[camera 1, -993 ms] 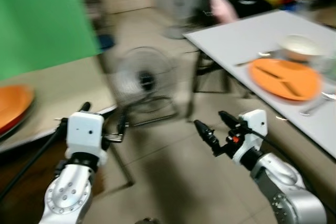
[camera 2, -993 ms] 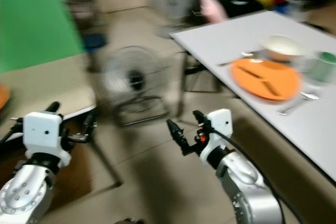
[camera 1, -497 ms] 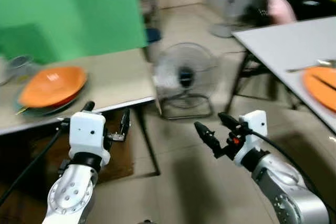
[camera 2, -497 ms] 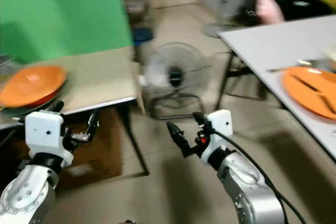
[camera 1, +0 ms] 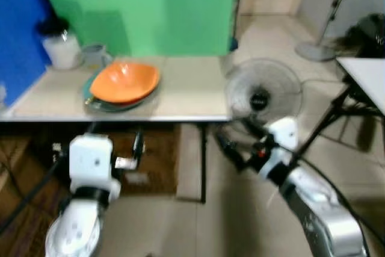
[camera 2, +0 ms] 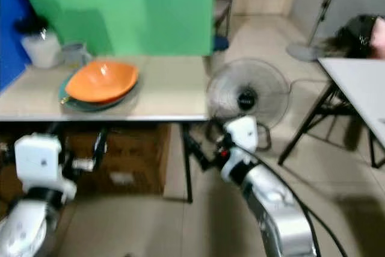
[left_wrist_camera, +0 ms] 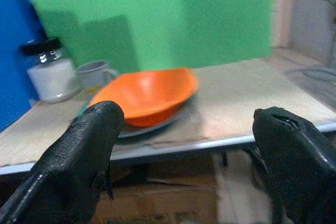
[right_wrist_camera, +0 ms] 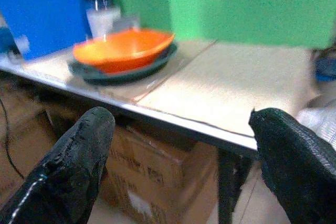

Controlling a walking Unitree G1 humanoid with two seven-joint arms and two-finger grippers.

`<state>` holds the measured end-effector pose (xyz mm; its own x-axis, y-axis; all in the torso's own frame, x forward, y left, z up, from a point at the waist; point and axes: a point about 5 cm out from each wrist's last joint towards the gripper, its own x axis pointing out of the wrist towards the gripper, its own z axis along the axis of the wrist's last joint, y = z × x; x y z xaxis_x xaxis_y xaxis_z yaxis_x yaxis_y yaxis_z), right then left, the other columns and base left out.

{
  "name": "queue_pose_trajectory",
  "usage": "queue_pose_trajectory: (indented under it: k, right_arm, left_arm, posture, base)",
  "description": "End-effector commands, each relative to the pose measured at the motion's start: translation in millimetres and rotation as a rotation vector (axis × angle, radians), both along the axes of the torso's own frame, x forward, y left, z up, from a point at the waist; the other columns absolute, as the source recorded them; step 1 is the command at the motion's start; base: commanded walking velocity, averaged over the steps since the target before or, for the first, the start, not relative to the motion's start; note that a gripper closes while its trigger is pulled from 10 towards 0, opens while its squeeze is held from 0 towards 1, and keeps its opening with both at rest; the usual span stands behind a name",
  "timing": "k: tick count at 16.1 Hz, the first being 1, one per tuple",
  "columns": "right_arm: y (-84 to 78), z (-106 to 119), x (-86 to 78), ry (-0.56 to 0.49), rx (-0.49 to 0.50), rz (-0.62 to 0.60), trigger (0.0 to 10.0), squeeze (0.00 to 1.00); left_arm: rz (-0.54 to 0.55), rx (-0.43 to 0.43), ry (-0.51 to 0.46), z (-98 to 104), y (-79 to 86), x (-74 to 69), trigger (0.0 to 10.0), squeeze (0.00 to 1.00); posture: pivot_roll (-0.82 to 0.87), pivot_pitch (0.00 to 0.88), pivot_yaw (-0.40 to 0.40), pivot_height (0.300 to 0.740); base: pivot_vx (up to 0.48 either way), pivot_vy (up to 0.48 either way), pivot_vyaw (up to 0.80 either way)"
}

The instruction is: Setting the table

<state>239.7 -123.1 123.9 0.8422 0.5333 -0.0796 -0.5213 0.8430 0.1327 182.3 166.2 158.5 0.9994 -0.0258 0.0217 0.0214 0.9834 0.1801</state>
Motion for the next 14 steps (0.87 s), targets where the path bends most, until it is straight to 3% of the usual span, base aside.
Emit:
queue_pose_trajectory:
  k: [1, 4, 10, 14]
  right_arm:
    - [4.3, 7.3, 7.3, -0.05, -0.005, -0.02, 10.0, 0.0]
    - [-1.0, 8.1, 14.4, -0.064, 0.008, -0.09, 10.0, 0.0]
    - [10.2, 9.8, 16.1, -0.051, 0.056, 0.008, 10.0, 0.0]
    - [6.6, 13.4, 22.1, -0.035, 0.099, -0.043, 10.0, 0.0]
  left_arm:
    - [0.03, 0.014, 0.014, -2.6, 5.9, -2.7, 10.0, 0.0]
    - [0.04, 0.024, -0.007, 1.9, 10.9, -3.7, 10.0, 0.0]
    - [0.008, 0.053, -0.011, 4.0, 9.2, -4.5, 10.0, 0.0]
    - [-0.02, 0.064, -0.011, 5.5, 8.7, -3.9, 10.0, 0.0]
  posture:
    - [-0.02, 0.0, 0.01, 0.74]
    - [-0.01, 0.0, 0.009, 0.74]
    - [0.0, 0.0, 0.007, 0.74]
    - [0.0, 0.0, 0.003, 0.74]
  base:
    - [0.292, 0.0, 0.8]
    - [0.292, 0.0, 0.8]
    - [0.295, 0.0, 0.0]
    - [0.293, 0.0, 0.0]
